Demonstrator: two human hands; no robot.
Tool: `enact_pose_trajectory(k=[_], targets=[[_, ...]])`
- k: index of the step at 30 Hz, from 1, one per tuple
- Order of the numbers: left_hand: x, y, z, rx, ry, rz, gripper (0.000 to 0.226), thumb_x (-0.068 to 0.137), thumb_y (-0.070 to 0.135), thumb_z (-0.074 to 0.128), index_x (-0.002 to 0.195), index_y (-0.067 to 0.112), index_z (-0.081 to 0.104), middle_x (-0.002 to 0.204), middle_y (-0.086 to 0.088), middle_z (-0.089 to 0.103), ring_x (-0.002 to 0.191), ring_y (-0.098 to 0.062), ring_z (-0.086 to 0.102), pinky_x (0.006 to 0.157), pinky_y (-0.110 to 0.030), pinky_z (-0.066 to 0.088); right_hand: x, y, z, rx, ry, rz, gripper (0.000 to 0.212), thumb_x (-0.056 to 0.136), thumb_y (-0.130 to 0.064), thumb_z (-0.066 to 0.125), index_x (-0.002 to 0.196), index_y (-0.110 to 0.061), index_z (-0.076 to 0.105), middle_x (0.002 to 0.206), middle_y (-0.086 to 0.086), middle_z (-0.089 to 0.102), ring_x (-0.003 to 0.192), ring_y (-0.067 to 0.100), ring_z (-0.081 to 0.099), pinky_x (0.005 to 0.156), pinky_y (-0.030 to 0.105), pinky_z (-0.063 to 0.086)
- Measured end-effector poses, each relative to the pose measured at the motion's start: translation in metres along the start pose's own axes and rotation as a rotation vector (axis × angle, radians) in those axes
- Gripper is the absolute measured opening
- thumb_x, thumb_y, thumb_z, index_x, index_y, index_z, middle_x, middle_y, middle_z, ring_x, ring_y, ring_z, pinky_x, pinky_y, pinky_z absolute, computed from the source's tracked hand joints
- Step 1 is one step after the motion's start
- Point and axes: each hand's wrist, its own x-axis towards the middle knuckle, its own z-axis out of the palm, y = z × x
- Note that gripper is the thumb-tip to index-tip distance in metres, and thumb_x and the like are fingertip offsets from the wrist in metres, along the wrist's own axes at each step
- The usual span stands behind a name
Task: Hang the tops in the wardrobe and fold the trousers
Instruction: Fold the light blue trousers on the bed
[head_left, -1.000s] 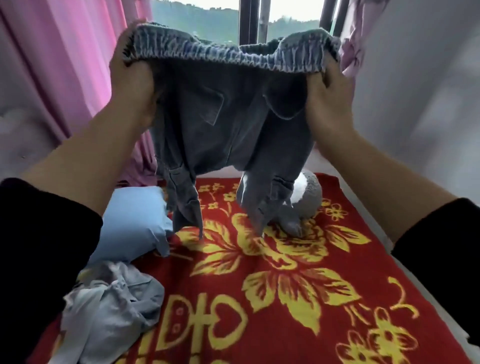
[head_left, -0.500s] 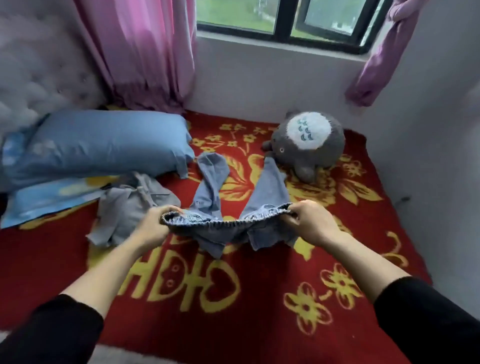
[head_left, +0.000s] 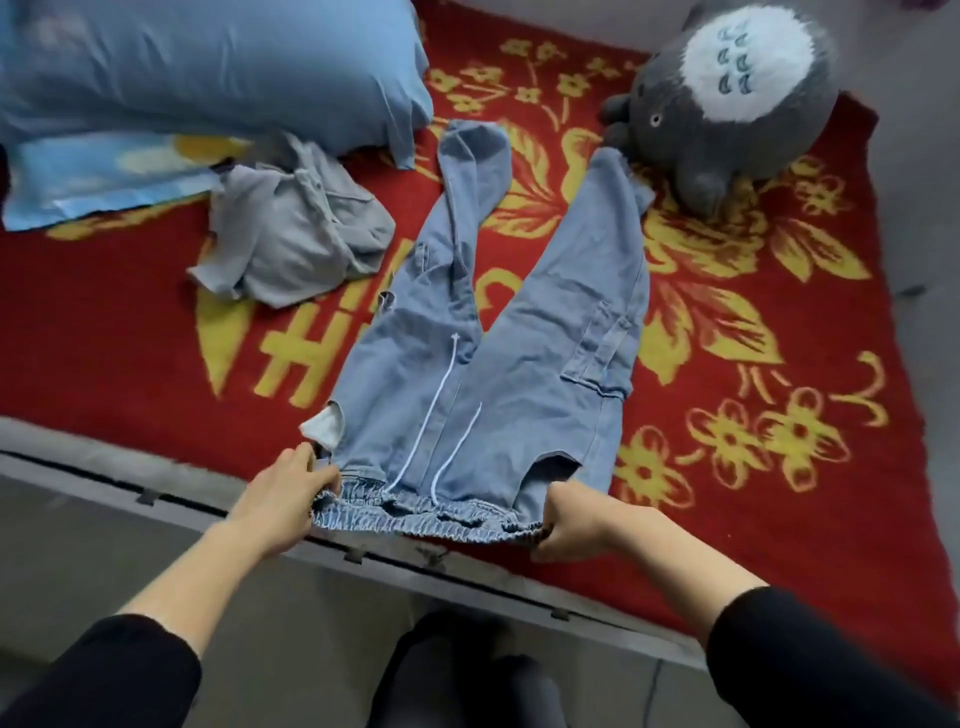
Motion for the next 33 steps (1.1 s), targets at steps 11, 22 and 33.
enact_pose_trajectory(k=[11, 22, 33], targets=[[0.028, 0.091, 0.121, -0.204, -0.125, -0.039, 0.045, 0.084, 0.02, 0.051, 0.129, 0.018, 0.048, 0.133, -0.006, 0.038, 0.124, -0.027, 0.038, 0.094, -0.038, 0.043, 0.083, 0.046, 0.067, 0.362, 0.104, 0.153, 0.025, 0.086, -0.017, 0.057, 0.107, -0.012, 0.071, 0.106, 0.006, 0.071, 0.102, 0.022, 0.064, 0.08, 0.026, 0.046], [0.066, 0.237, 0.194, -0.053, -0.296, -0.131, 0.088, 0.09, 0.042, 0.056, 0.151, 0.017, -0.002, 0.154, -0.028, -0.006, 0.141, -0.047, -0.002, 0.105, -0.068, 0.013, 0.154, 0.132, 0.089, 0.861, 0.494, 0.593, 0.044, 0.078, -0.043, 0.069, 0.1, -0.014, 0.042, 0.101, 0.007, 0.059, 0.092, 0.028, 0.06, 0.08, 0.044, 0.051], [0.099, 0.174, 0.117, -0.698, -0.536, -0.041, 0.018, 0.076, 0.0, 0.047, 0.083, 0.012, 0.058, 0.083, -0.013, 0.059, 0.08, -0.027, 0.057, 0.063, -0.029, 0.037, 0.198, 0.127, 0.022, 1.106, 0.757, 0.546, 0.031, 0.065, -0.014, 0.059, 0.096, -0.013, 0.058, 0.091, 0.007, 0.059, 0.081, 0.023, 0.054, 0.07, 0.039, 0.048]])
